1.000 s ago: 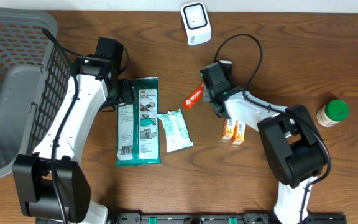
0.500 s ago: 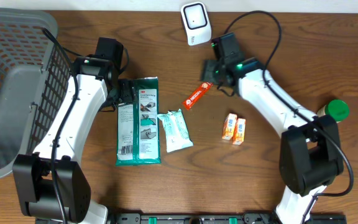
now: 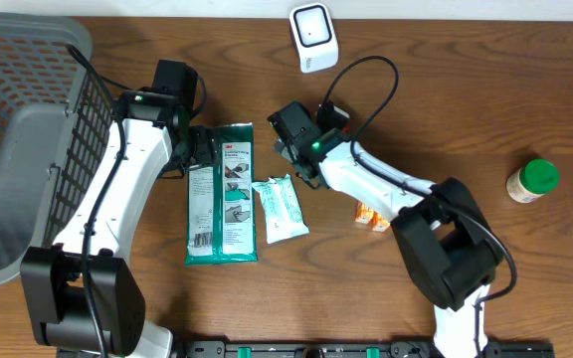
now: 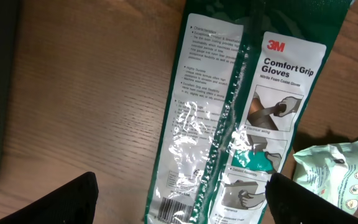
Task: Scan the item barcode
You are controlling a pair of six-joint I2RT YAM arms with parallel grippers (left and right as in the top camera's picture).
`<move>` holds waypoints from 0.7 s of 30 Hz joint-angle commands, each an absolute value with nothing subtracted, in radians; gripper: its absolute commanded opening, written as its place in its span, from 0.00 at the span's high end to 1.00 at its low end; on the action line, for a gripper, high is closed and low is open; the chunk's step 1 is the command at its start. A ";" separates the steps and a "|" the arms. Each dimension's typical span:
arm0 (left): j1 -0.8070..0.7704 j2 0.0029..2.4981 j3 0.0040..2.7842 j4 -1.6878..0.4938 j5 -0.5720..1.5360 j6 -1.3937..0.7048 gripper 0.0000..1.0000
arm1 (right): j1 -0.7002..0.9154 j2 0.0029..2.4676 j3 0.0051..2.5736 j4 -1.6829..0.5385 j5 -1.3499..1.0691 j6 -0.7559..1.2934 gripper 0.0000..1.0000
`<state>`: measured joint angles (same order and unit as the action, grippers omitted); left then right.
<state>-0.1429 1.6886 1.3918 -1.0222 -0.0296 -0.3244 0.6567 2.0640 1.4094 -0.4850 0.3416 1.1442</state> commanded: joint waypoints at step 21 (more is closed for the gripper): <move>-0.141 1.685 1.406 -1.028 -0.038 -0.323 0.13 | 0.590 2.095 1.405 -0.520 0.353 1.011 0.69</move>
<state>-0.1429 1.6886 1.3918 -1.0222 -0.0296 -0.3244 0.6086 2.1273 1.4147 -0.5076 0.3805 1.0874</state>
